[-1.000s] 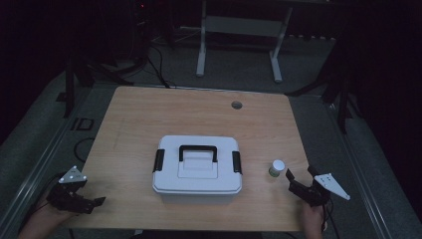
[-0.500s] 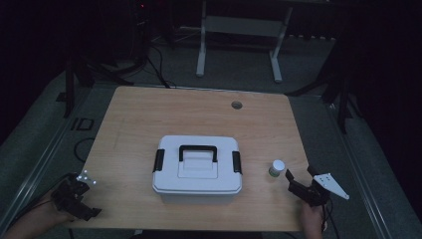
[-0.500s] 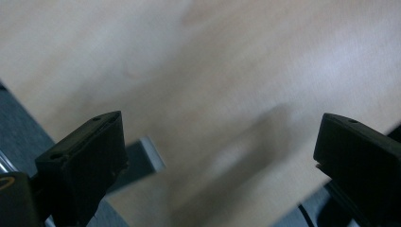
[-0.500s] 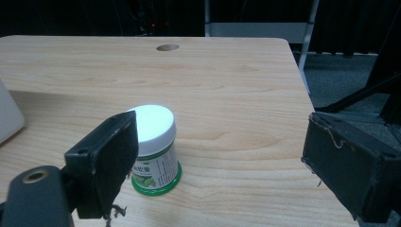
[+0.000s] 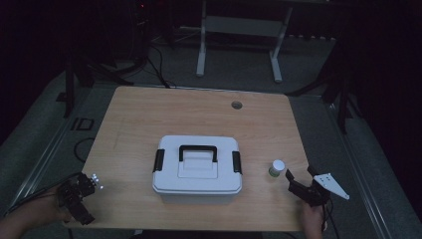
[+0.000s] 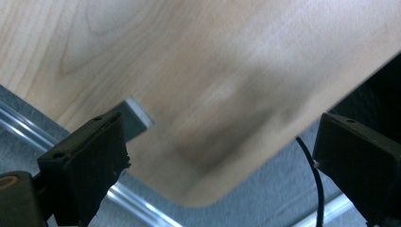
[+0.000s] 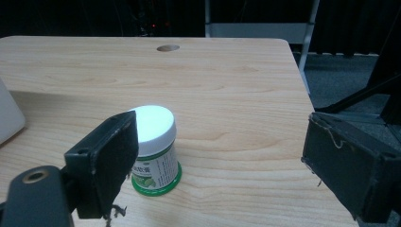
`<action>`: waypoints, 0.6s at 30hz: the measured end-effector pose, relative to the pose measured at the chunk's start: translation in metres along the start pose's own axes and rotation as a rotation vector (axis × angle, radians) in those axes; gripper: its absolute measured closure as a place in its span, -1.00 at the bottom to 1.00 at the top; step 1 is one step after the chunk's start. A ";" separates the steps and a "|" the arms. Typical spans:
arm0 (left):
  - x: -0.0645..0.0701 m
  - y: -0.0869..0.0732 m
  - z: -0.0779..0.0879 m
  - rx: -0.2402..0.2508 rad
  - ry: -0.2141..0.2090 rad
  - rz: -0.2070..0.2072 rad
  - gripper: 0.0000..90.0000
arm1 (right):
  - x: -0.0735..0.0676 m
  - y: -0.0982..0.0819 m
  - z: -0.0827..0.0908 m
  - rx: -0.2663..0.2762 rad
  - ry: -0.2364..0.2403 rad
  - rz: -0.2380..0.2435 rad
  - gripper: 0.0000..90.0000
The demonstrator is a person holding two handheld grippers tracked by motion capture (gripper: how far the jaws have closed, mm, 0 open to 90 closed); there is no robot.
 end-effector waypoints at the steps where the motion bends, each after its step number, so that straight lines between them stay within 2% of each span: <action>1: 0.000 0.000 0.000 0.000 0.000 0.000 -0.92 | 0.000 0.000 0.000 0.000 0.000 0.000 -0.76; 2: -0.001 -0.001 0.002 -0.032 0.012 -0.008 -0.92 | 0.000 0.000 0.000 0.001 0.001 0.000 -0.76; 6: -0.004 0.000 0.009 -0.063 0.015 -0.022 -0.92 | 0.000 0.000 0.000 0.002 -0.001 0.002 -0.76; 9: -0.005 0.003 0.013 -0.051 0.016 -0.013 -0.92 | 0.000 0.000 0.000 0.001 0.002 0.002 -0.76; 10: -0.006 0.007 0.018 -0.041 0.036 -0.012 -0.92 | 0.000 0.000 0.000 0.004 0.003 -0.003 -0.76; 15: 0.002 0.013 0.026 -0.024 0.008 -0.042 -0.92 | 0.000 0.001 0.000 0.005 0.004 0.000 -0.76; 16: 0.005 0.016 0.032 -0.015 -0.008 -0.053 -0.92 | 0.000 0.001 0.000 0.004 0.004 -0.001 -0.76; 18: 0.005 0.018 0.036 0.001 -0.011 -0.057 -0.92 | 0.000 0.000 0.000 0.002 0.003 0.001 -0.76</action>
Point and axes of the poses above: each handheld gripper's, and its own axes: z roughly backward along the jaws, y roughly out of its top, x roughly to its right, the point moved 9 cm from there along -z, roughly forward along the jaws, and after that the axes turned 7 degrees about z, right-handed, at the moved point
